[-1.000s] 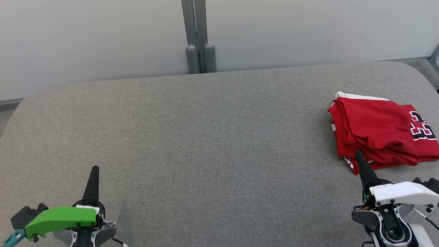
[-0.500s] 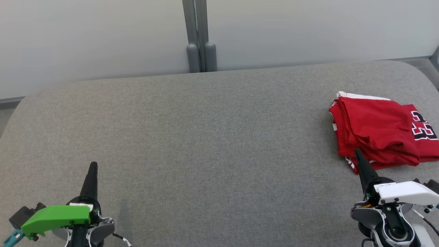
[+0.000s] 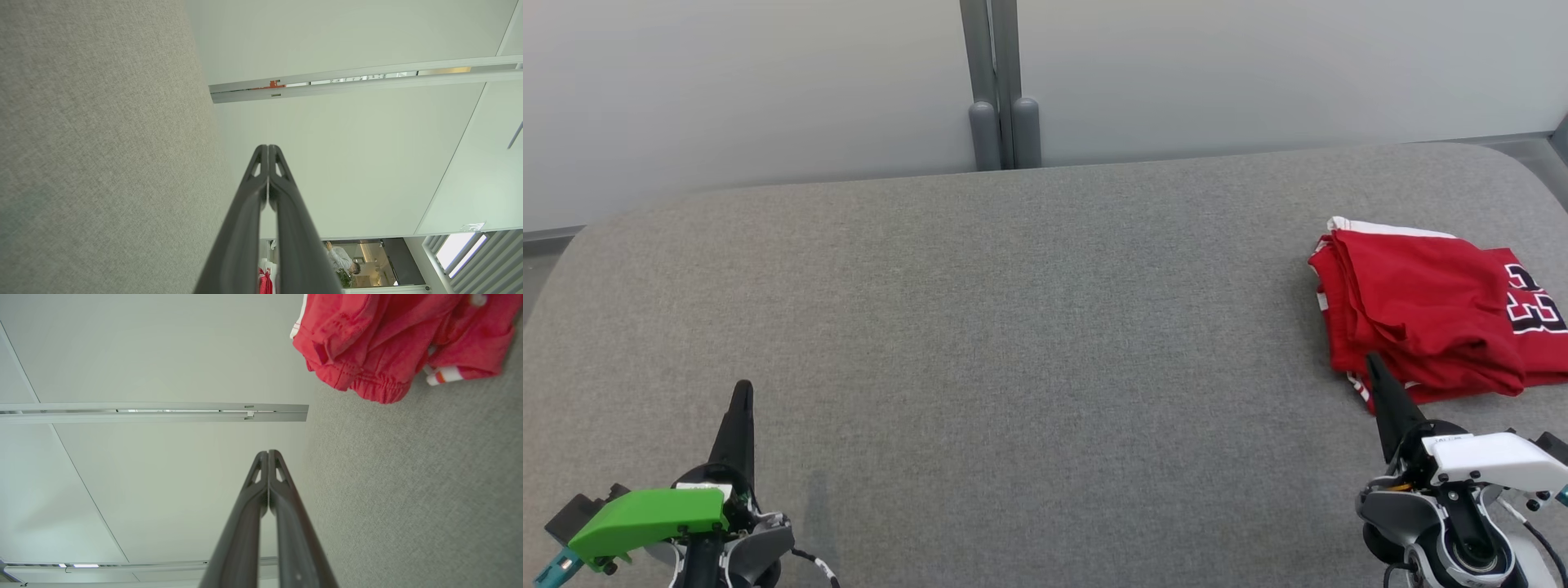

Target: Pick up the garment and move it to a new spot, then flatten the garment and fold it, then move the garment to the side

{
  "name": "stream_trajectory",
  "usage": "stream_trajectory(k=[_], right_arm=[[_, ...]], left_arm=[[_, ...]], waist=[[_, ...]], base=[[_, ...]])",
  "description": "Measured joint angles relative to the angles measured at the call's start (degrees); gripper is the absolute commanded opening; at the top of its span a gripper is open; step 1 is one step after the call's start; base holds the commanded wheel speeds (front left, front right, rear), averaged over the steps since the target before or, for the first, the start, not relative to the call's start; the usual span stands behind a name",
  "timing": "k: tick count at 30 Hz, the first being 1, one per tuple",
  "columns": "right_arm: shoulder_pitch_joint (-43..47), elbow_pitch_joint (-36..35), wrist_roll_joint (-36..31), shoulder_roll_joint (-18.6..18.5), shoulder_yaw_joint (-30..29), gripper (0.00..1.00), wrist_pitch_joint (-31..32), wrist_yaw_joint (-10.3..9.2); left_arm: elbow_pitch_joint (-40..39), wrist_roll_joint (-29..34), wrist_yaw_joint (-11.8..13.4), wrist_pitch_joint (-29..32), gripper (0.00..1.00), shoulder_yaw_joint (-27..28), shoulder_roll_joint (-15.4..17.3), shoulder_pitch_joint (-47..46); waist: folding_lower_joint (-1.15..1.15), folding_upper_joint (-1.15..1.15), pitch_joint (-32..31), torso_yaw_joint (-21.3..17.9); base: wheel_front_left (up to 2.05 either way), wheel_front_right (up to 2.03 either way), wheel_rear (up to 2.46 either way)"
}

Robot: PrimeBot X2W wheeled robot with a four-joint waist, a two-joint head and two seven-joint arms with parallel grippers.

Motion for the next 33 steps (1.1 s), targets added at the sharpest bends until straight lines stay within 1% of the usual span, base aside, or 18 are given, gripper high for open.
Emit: stream_trajectory(k=[9,33], right_arm=[[0.0,-0.2,3.0,0.4,-0.5,0.00,0.9,0.00],[-0.1,-0.2,3.0,0.4,-0.5,0.00,0.9,0.00]], left_arm=[[-0.1,-3.0,-0.3,0.8,0.00,0.8,-0.3,-0.4],[-0.2,-3.1,-0.3,0.8,0.00,0.8,-0.3,-0.5]], waist=[[0.00,0.00,0.2,0.1],[0.00,0.00,0.2,0.1]], base=[[0.00,0.00,0.00],[0.00,0.00,0.00]])
